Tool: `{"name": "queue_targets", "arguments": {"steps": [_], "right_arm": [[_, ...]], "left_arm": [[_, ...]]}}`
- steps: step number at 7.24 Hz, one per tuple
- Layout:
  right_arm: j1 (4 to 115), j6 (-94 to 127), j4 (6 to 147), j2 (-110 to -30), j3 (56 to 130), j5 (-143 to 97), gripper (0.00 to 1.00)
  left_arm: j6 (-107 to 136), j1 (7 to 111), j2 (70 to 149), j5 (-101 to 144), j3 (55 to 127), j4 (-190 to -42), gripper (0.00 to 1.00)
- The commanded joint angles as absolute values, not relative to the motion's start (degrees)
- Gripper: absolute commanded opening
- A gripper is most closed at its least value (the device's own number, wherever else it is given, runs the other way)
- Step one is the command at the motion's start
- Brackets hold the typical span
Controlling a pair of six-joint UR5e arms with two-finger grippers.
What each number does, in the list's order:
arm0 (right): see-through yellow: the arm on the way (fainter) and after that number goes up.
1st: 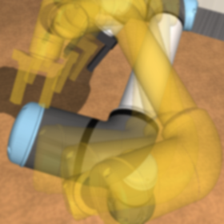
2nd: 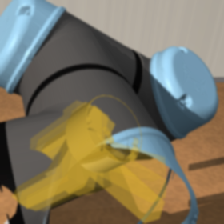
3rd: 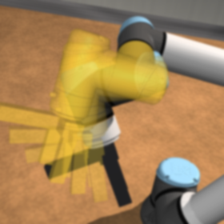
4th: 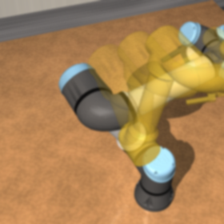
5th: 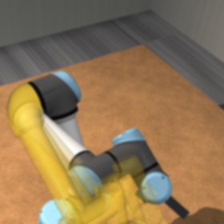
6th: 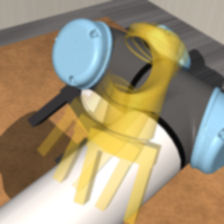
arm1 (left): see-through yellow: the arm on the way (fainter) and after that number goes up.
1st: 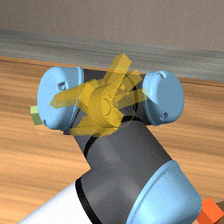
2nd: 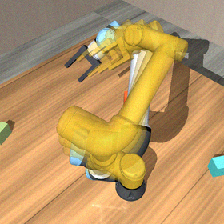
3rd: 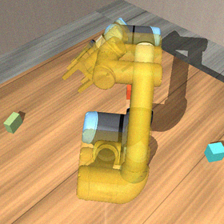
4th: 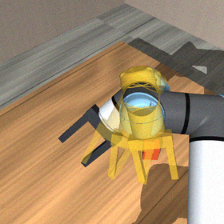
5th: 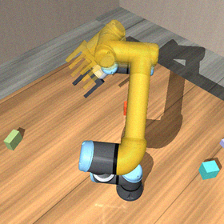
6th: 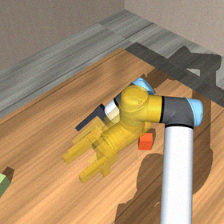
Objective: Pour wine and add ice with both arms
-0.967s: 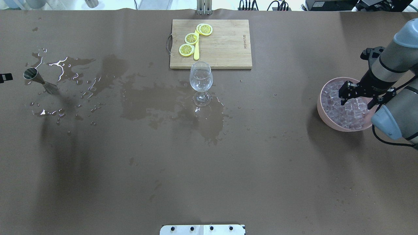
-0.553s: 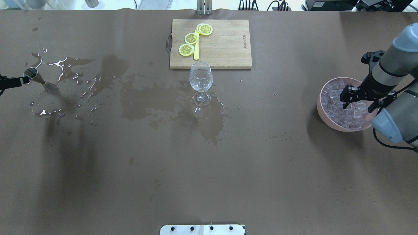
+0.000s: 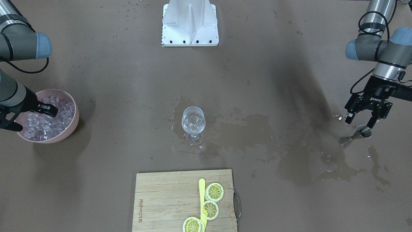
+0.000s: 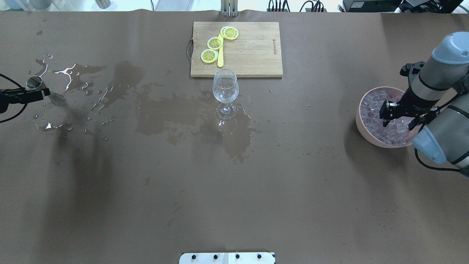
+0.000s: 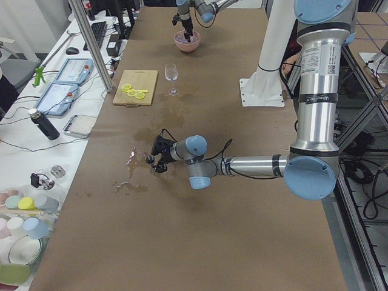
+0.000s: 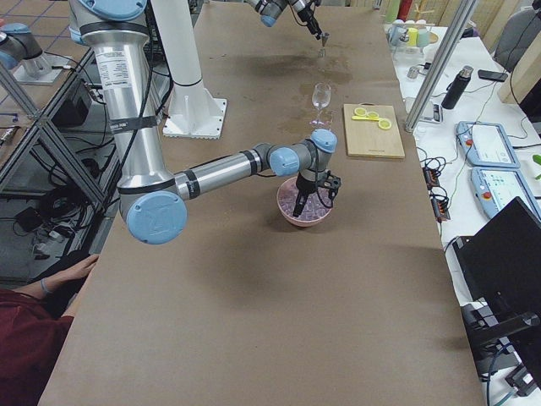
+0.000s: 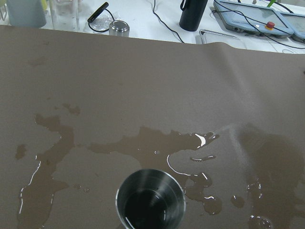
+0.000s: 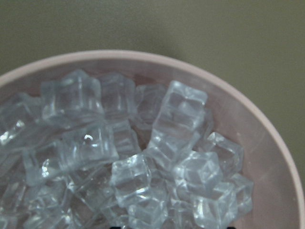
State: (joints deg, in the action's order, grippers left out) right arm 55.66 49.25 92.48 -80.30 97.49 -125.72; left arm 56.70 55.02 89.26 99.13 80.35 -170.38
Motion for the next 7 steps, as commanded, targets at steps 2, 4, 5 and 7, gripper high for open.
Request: {"name": "queue_targets", "arguments": {"steps": [2, 4, 5, 7], "right_arm": [[55.98, 49.31, 92.72, -80.16, 96.51, -125.68, 0.60], [56.07, 49.48, 92.90, -79.54, 95.71, -125.68, 0.55], [56.16, 49.92, 92.90, -79.45, 95.71, -125.68, 0.52], [56.16, 50.45, 92.90, -78.93, 95.71, -125.60, 0.38]], "left_arm": [[53.18, 54.84, 91.66, 93.27, 76.56, -170.16, 0.98], [53.17, 52.49, 92.28, 89.41, 75.94, -170.16, 0.98], [53.26, 50.90, 92.29, 87.91, 75.94, -170.24, 0.98], [53.26, 50.01, 92.29, 86.93, 75.94, -170.33, 0.98]]}}
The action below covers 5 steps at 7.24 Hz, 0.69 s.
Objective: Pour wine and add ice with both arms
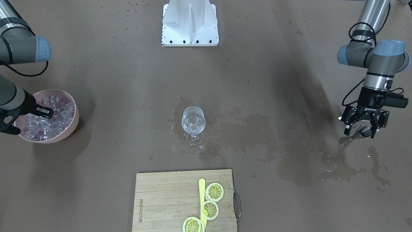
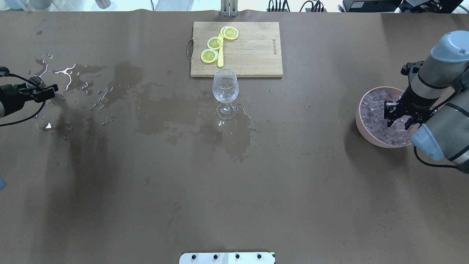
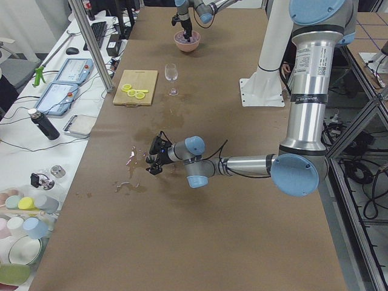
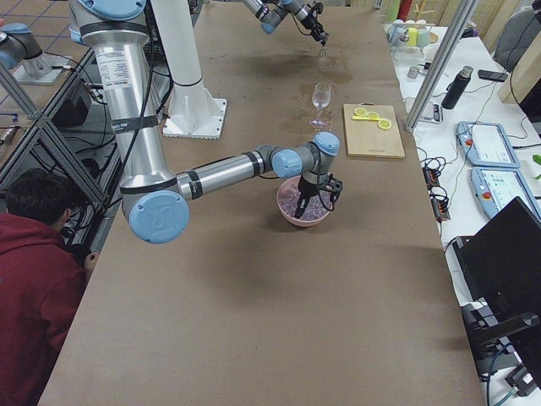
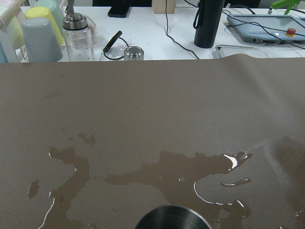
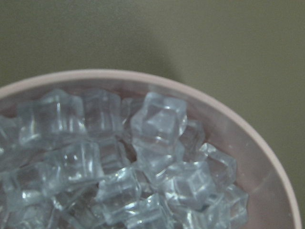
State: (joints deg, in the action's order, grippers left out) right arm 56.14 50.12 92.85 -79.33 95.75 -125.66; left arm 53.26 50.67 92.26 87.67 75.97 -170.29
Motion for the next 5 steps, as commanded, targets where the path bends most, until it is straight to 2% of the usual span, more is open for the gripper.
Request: {"name": "queue_targets", "arguments": {"steps": [1, 2, 5], "right_arm": [[56.16, 51.15, 92.90, -78.66, 95.71, -125.60, 0.27], [56.51, 51.41, 92.90, -78.40, 95.71, -125.60, 0.23], [57.13, 51.42, 92.99, -77.78, 95.71, -125.24, 0.22]], "left_arm": [[53.26, 48.88, 91.76, 84.57, 75.94, -171.12, 0.98], [53.26, 46.60, 91.67, 81.85, 75.07, -171.56, 0.98], [53.35, 45.09, 91.50, 79.72, 73.66, -173.57, 0.98]]}}
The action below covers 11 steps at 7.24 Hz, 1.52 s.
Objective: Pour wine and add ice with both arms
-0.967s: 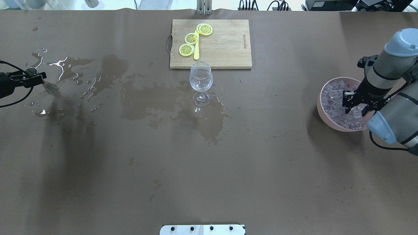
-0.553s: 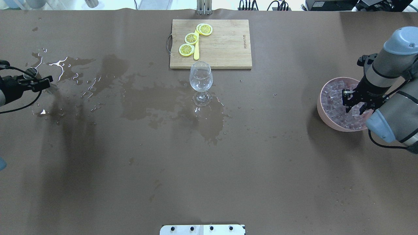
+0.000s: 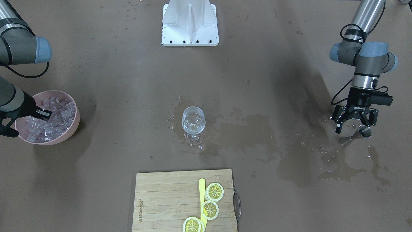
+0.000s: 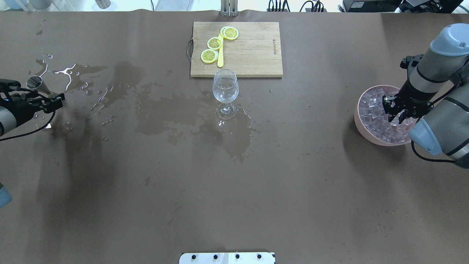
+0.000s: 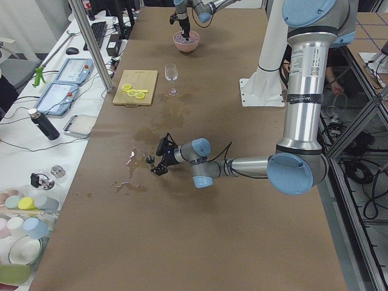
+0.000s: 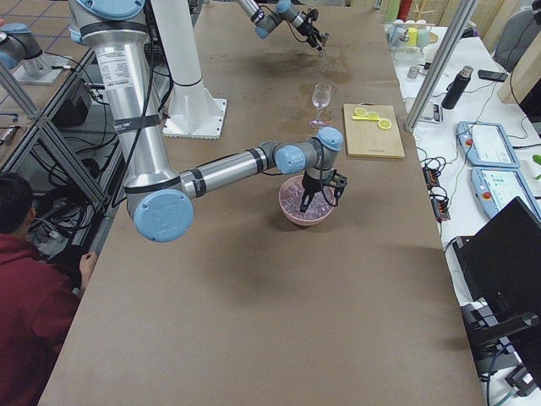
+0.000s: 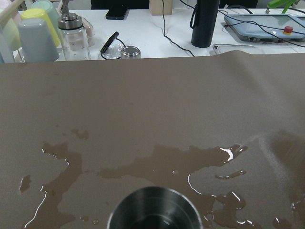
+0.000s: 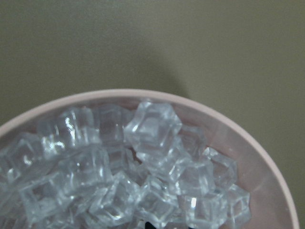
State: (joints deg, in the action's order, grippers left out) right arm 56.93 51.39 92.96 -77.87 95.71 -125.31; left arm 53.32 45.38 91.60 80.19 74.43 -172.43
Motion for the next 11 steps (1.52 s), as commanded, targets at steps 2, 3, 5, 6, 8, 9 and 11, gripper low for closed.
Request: {"name": "queue_targets", "arguments": {"steps": [2, 3, 5, 6, 8, 9, 11], "right_arm": [[57.83, 51.59, 92.99, -77.43, 96.06, -125.24, 0.22], [58.62, 51.59, 92.99, -77.26, 96.50, -125.24, 0.23], [60.20, 51.50, 93.08, -76.29, 96.77, -125.33, 0.23], [60.99, 51.50, 93.08, -76.12, 97.03, -125.33, 0.23], [62.57, 51.50, 93.08, -75.50, 97.73, -125.25, 0.23], [63.62, 51.50, 93.08, -74.89, 97.91, -125.24, 0.23], [66.26, 50.81, 94.47, -72.52, 98.00, -125.33, 0.22]], "left_arm": [[53.35, 45.00, 91.93, 77.10, 73.21, -174.11, 0.98], [53.35, 44.91, 92.02, 75.51, 73.30, -174.20, 0.98], [53.44, 44.47, 92.20, 73.83, 71.91, -174.29, 0.98], [53.52, 43.95, 92.20, 72.70, 71.46, -174.46, 0.98], [53.44, 42.81, 92.20, 71.72, 70.93, -176.38, 0.98], [53.44, 41.67, 92.20, 70.15, 70.84, -176.40, 0.98], [53.26, 40.96, 92.63, 69.43, 70.14, -176.40, 0.98]]}}
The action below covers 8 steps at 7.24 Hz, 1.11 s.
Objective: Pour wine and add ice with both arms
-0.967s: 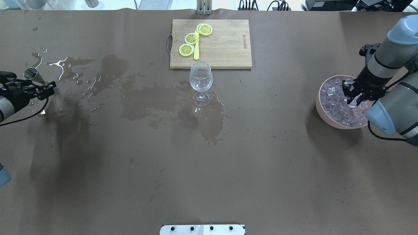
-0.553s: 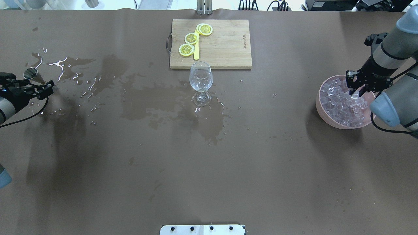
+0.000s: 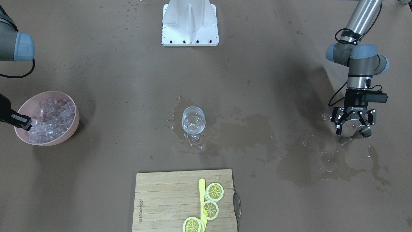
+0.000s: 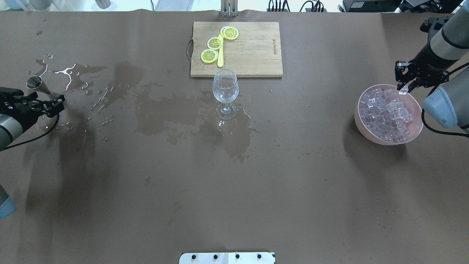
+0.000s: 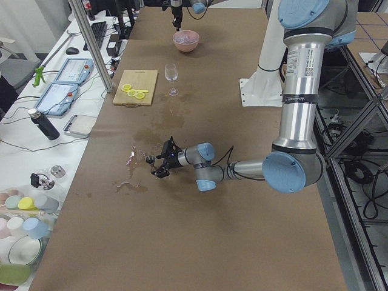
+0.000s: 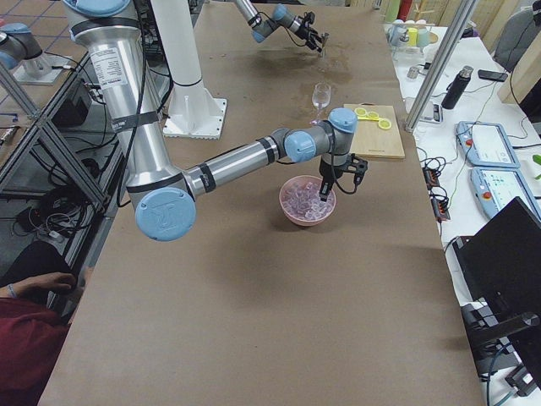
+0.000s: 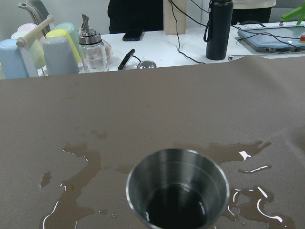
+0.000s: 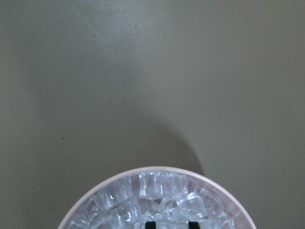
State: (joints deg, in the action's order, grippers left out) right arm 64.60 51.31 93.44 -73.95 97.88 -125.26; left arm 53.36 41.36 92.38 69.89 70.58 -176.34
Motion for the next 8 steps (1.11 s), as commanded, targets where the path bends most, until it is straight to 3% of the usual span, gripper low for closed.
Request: {"name": "queue_targets", "arguments": {"steps": [1, 8], "right_arm": [[67.14, 50.63, 95.96, -71.73, 98.43, -125.25, 0.22], [71.10, 50.63, 97.21, -71.37, 105.46, -125.51, 0.23]], "left_arm": [[53.26, 40.96, 93.16, 69.43, 69.61, -176.40, 0.97], [53.17, 40.96, 93.08, 69.43, 69.52, -176.48, 0.73]]}}
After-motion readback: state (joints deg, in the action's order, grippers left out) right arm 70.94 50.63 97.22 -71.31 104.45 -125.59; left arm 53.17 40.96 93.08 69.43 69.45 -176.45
